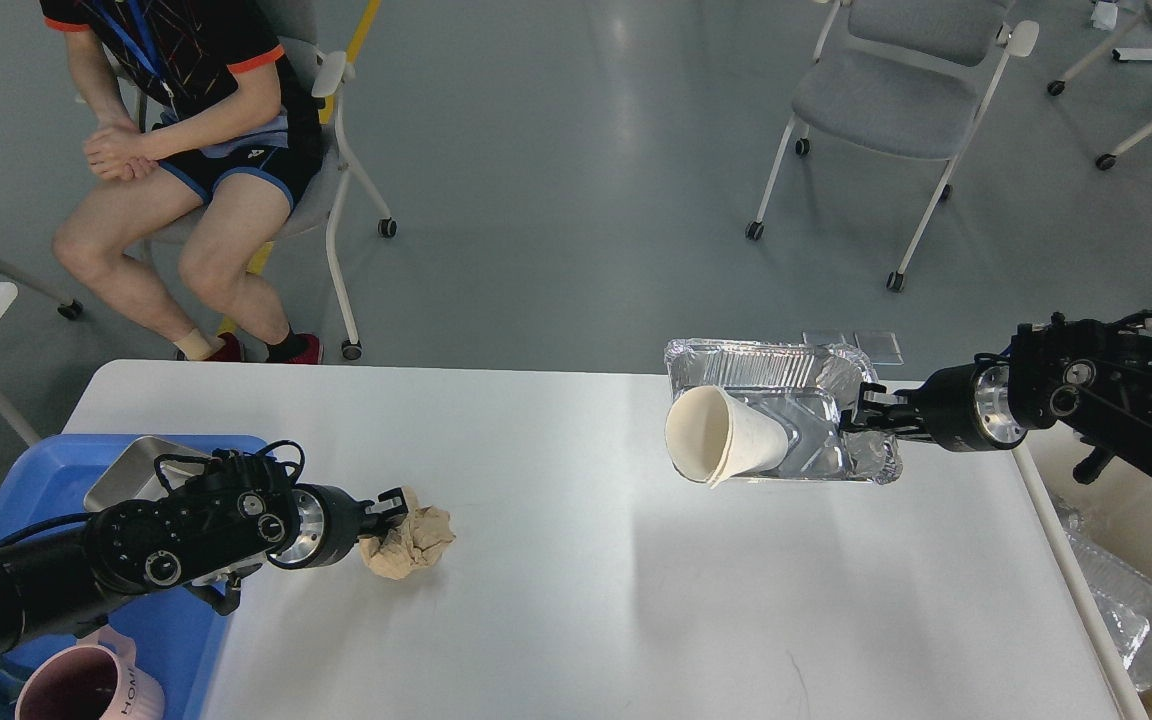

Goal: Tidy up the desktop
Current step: 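Carry the crumpled paper into the held foil tray and release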

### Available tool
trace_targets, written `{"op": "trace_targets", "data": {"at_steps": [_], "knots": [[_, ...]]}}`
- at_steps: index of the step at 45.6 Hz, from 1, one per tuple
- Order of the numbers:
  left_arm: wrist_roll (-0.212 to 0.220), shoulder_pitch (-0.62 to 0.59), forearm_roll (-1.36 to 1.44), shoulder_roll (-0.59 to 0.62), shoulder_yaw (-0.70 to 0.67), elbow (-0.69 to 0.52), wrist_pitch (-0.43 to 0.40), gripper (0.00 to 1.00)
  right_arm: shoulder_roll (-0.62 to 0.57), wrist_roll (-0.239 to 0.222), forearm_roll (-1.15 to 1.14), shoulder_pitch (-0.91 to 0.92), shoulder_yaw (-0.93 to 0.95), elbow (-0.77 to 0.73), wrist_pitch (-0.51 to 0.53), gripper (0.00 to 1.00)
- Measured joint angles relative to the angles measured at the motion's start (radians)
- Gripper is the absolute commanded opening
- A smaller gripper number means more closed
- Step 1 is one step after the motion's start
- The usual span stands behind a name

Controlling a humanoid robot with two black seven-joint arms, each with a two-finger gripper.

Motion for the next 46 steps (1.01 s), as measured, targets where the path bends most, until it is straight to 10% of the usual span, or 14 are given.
{"op": "trace_targets", "data": {"at_steps": [14,33,46], "knots": [[0.014,-0.128,-0.004,0.198,-0.019,-0.196,-0.061,0.0,0.0,0.0,0.0,0.003,0.0,-0.001,0.0,0.0],[0.03,-0.302,-0.041,0.714,-0.357,-0.469,-0.433,0.0,0.0,0.0,0.0,0.002,0.0,0.001,0.0,0.0],[0.033,-0.314,-0.097,0.808,-0.589,-0.471,-0.577,0.0,0.0,-0.001,0.0,0.009,0.001,0.003,0.0,0.0]]}}
